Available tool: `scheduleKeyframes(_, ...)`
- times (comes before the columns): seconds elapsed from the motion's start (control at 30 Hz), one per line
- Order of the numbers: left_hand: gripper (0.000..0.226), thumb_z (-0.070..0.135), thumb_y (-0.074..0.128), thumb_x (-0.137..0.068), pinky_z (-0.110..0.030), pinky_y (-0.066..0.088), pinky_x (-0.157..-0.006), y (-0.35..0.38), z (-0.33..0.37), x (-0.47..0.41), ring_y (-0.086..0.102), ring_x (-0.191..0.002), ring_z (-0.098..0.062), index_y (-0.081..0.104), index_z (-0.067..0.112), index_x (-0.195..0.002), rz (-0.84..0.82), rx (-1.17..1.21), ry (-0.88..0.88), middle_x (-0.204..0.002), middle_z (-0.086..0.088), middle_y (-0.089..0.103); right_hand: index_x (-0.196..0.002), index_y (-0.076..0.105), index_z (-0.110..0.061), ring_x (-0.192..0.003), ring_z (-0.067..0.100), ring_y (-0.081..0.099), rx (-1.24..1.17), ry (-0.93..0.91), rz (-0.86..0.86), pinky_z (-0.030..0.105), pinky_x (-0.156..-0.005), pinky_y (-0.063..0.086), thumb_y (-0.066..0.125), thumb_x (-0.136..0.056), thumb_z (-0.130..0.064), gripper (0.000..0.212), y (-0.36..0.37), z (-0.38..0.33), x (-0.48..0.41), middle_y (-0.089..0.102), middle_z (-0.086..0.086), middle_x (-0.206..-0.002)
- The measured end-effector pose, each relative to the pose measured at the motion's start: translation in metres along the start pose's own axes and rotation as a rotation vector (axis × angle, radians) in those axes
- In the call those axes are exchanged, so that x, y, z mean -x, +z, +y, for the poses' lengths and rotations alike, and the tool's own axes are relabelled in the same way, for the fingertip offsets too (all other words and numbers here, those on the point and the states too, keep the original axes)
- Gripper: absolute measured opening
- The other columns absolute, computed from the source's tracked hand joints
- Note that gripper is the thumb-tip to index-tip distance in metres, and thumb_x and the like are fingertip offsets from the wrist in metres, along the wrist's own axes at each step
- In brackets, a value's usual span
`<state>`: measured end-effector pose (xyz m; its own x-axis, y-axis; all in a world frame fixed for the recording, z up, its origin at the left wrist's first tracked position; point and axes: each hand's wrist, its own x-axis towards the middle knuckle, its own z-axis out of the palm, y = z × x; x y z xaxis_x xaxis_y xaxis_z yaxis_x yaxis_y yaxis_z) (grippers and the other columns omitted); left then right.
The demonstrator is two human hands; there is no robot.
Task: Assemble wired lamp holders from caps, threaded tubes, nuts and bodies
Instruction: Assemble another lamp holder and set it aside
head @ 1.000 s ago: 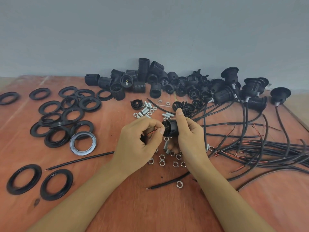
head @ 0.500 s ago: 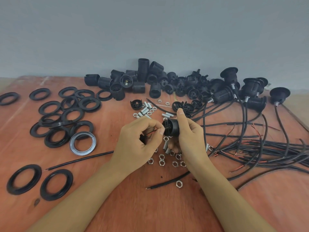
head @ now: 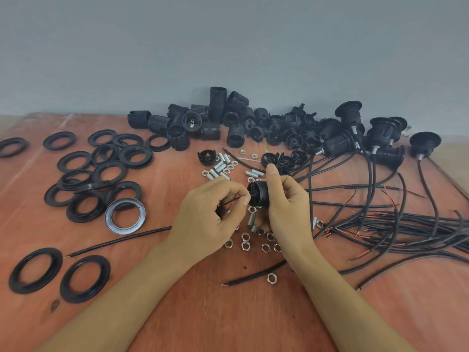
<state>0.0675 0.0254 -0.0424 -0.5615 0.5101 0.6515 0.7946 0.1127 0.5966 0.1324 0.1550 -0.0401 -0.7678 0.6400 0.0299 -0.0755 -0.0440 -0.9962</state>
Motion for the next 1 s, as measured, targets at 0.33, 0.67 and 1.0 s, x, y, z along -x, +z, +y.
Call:
scheduleKeyframes(0.33, 0.008, 0.016, 0.057, -0.092, -0.015, 0.045, -0.058, 0.0035, -0.0015, 0.0017, 0.060, -0.062, -0.006, 0.065, 0.013, -0.090, 0.002, 0.100, -0.052, -0.070, 0.012, 0.061, -0.078, 0.060, -0.014, -0.041, 0.010, 0.048, 0.022, -0.055, 0.038, 0.022, -0.038, 0.039, 0.061, -0.094, -0.042, 0.032, 0.0005, -0.0006, -0.0024, 0.056, -0.005, -0.056)
scheduleKeyframes(0.67, 0.007, 0.016, 0.059, -0.090, -0.022, 0.044, -0.059, 0.0044, -0.0054, 0.0042, 0.052, -0.059, -0.006, 0.065, 0.015, -0.086, -0.036, -0.011, 0.008, -0.068, 0.015, 0.053, -0.083, 0.060, -0.010, -0.042, 0.009, 0.050, -0.029, 0.043, 0.025, 0.020, -0.039, 0.040, 0.061, -0.095, -0.039, 0.031, 0.0018, -0.0009, -0.0003, 0.056, -0.007, -0.054)
scheduleKeyframes(1.0, 0.010, 0.016, 0.063, -0.089, -0.023, 0.048, -0.060, 0.0047, -0.0042, 0.0046, 0.059, -0.064, -0.007, 0.069, 0.009, -0.084, 0.026, -0.025, 0.021, -0.072, 0.006, 0.064, -0.084, 0.056, -0.010, -0.036, 0.016, 0.049, -0.053, 0.024, 0.020, 0.022, -0.034, 0.037, 0.062, -0.093, -0.041, 0.033, 0.0047, 0.0041, 0.0027, 0.060, 0.001, -0.056)
